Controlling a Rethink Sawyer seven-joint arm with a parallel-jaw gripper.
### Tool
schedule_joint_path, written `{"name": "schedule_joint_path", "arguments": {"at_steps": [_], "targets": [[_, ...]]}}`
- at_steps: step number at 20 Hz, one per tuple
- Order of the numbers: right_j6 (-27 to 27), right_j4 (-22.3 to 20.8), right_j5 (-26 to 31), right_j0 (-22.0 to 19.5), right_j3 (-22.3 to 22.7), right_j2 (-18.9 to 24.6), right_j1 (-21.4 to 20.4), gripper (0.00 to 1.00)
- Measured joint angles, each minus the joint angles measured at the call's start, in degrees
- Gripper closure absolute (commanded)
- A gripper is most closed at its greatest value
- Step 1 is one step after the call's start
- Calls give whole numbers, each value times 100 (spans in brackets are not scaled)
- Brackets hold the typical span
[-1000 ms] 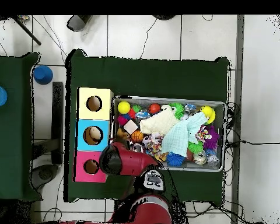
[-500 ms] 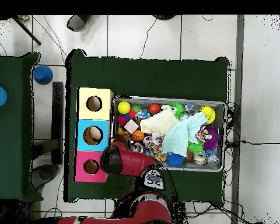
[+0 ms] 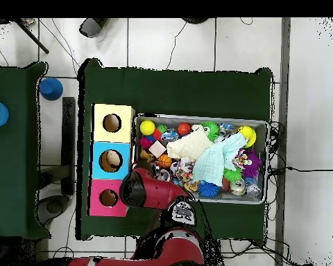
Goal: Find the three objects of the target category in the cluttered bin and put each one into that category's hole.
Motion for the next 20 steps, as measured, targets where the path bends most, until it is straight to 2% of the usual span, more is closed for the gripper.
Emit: {"name": "schedule_joint_path", "arguments": {"at_steps": [14, 20], "targets": [[0, -1, -280, -4, 7, -4, 35, 100], [0, 0, -280, -4, 70, -2, -84, 100]]}}
